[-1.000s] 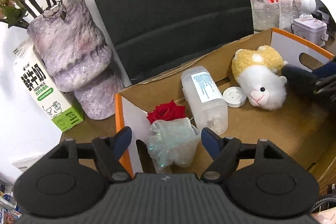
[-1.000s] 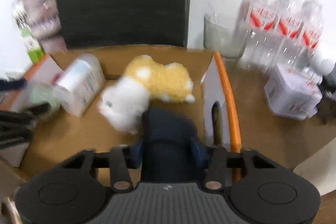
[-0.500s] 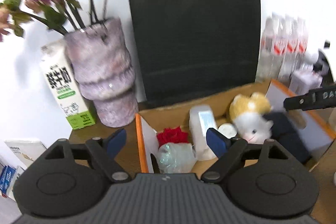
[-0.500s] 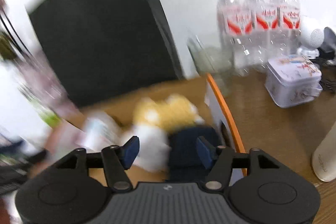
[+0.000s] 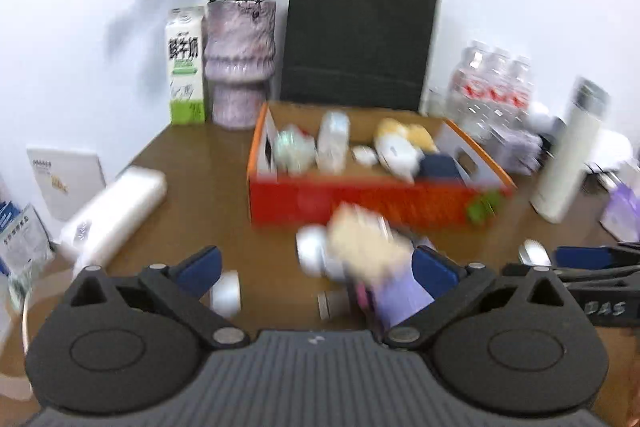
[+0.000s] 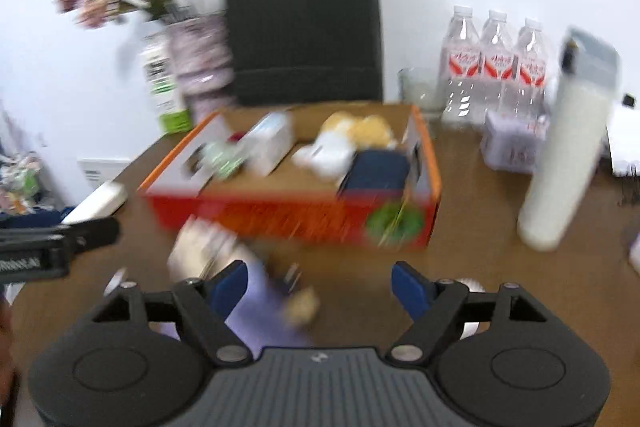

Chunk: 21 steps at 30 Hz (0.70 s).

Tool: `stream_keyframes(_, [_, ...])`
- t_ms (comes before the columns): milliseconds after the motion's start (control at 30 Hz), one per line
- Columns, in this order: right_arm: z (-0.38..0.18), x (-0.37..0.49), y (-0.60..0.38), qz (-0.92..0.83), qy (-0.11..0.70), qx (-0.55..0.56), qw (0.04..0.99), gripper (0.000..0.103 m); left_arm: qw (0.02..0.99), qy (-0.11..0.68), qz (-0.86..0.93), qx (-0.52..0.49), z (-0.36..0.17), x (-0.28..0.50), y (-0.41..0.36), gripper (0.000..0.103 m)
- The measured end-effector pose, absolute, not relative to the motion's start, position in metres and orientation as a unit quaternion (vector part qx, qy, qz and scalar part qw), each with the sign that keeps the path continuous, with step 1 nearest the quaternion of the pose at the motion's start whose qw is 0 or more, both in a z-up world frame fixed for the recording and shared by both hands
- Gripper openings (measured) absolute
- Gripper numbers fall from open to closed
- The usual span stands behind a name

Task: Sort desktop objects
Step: 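Open both tools and withdraw them from the box, then grasp the small white item with the left tool while the right tool grasps the purple sack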

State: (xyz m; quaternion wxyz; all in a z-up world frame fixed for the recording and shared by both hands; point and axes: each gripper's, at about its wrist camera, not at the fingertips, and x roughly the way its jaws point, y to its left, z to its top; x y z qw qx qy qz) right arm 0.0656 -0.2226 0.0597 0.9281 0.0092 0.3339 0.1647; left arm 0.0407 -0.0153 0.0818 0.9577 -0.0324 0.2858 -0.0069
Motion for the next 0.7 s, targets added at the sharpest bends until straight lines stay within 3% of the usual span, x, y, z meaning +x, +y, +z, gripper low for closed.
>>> stream_keyframes(200, [0.016,-0.043,-0.231,0.165,0.308,0.005,0.937,0.081,0.969,0.233,-0.034,0.068,0.042,-0.062,-0.036,0.103])
stream_keyframes(267, [0.010,-0.064,-0.235,0.143,0.303,0.007,0.942,0.081,0.970,0.234,-0.027,0.059,0.037,-0.077,-0.032,0.103])
stream_keyframes(367, [0.007,-0.086,-0.243,0.143,0.299,0.028,0.943,0.081,0.971,0.233,-0.040,0.045,0.039,-0.096,-0.015,0.103])
stream_keyframes(533, [0.017,-0.092,-0.244,0.142,0.274,0.024,0.951,0.088,0.969,0.209,-0.021,0.133,0.062,-0.108,0.041,0.103])
stream_keyframes(700, [0.011,-0.073,-0.224,0.159,0.292,0.030,0.943,0.089,0.963,0.268,-0.022,0.021,0.059,-0.089,0.099,0.103])
